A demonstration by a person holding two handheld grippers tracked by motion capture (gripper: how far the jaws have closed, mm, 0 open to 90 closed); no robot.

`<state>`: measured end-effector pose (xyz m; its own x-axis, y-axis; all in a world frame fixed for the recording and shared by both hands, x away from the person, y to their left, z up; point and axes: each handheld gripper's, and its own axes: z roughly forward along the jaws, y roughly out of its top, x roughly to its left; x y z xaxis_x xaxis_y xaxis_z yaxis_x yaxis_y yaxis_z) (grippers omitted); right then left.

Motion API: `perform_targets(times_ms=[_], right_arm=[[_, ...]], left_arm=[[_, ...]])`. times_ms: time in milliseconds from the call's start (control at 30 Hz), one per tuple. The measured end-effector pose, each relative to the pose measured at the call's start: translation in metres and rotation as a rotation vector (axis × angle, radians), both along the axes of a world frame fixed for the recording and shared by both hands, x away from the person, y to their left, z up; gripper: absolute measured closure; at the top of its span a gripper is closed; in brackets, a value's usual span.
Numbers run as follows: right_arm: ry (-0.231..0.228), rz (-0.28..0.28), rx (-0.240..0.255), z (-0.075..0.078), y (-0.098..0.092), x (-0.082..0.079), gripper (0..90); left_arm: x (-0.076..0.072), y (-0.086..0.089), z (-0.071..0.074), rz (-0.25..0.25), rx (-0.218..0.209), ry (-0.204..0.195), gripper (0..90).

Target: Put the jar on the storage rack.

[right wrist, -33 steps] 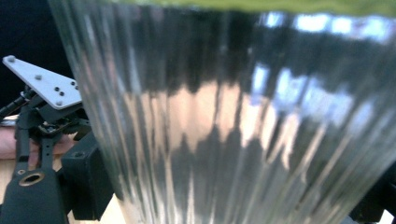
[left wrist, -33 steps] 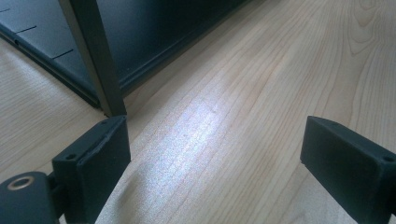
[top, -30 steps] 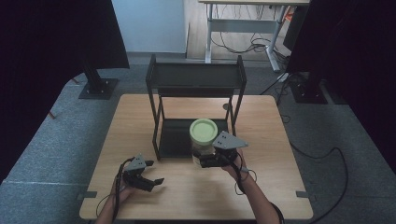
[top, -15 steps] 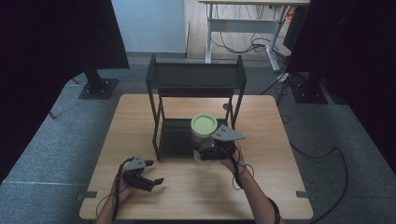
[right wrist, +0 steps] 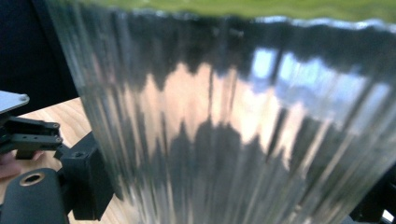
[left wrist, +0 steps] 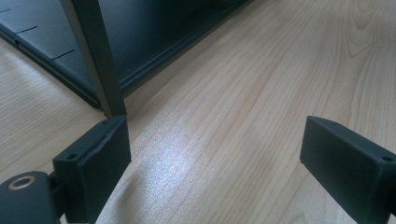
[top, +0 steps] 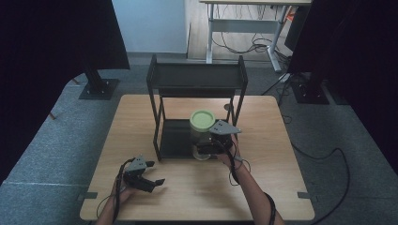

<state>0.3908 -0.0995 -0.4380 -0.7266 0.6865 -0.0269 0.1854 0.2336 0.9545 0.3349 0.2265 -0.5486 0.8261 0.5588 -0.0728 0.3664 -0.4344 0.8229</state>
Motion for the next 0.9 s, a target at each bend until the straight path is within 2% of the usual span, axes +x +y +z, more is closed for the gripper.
perform_targets(times_ms=[333,467,667,767,900], right_arm=[[0.046,-0.059,-0.008,-0.015,0.008,0.023,11.0],[0.050,-0.089,-0.018,-0.021,0.007,0.031,11.0],[0.055,-0.149,-0.067,-0.033,0.011,0.039,10.9],[0.065,-0.164,-0.028,-0.036,0.009,0.040,10.9],[0.053,-0.170,-0.014,-0.040,0.007,0.038,10.9]], left_arm=[[0.000,0.000,0.000,-0.004,-0.001,-0.001,8.5],[0.000,0.000,0.000,-0.003,-0.004,0.002,8.5],[0.000,0.000,0.000,-0.005,0.002,-0.001,8.5],[0.000,0.000,0.000,-0.005,0.000,-0.001,8.5],[0.000,-0.001,0.000,-0.006,0.006,-0.003,8.5]])
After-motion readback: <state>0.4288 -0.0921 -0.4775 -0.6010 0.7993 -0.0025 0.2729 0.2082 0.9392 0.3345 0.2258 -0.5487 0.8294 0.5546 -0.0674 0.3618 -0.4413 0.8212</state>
